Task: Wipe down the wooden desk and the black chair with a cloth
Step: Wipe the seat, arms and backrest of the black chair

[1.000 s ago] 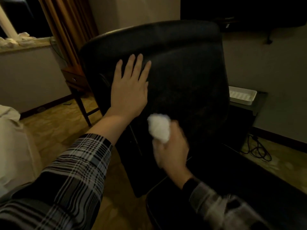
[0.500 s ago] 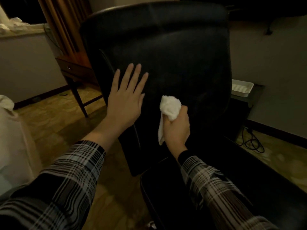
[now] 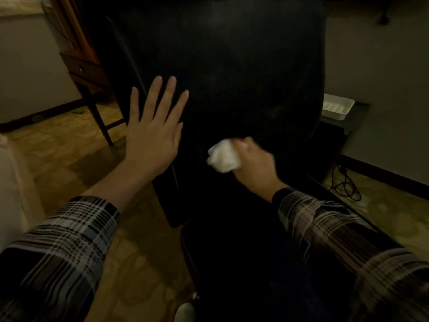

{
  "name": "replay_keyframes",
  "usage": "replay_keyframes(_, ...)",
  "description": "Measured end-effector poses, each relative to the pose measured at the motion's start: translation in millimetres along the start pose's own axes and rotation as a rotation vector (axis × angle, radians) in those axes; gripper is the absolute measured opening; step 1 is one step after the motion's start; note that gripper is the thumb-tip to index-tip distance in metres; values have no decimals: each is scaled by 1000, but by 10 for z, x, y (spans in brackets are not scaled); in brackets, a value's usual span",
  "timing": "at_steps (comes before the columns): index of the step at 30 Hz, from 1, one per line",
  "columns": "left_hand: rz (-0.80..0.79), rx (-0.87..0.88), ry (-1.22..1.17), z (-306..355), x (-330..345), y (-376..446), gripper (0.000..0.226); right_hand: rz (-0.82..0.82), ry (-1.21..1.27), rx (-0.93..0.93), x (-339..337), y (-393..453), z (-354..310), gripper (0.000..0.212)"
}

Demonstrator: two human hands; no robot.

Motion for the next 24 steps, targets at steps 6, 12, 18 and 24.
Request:
replay_keyframes(6, 15, -23, 16, 66, 47, 68, 53, -46, 253, 309, -181, -47, 637, 42)
replay_keyframes(12, 59, -167, -71, 277, 77, 62, 52, 172, 335, 97, -478, 134, 302, 54)
replay_keyframes(18, 269, -173, -165, 245, 204, 60, 39, 342, 331, 192, -129, 255, 171, 48)
replay_keyframes(24, 365, -172, -196, 220, 261, 114, 39, 371, 556, 382, 483, 117, 301, 56)
Point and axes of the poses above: each hand's wrist, its own y-axis towards the middle knuckle, its own x-axis out of the palm, z = x × y, the point moved 5 cm from there along y, towards the middle knuckle, and after that the axes turned 14 degrees about -z, right-handed, at the moved point
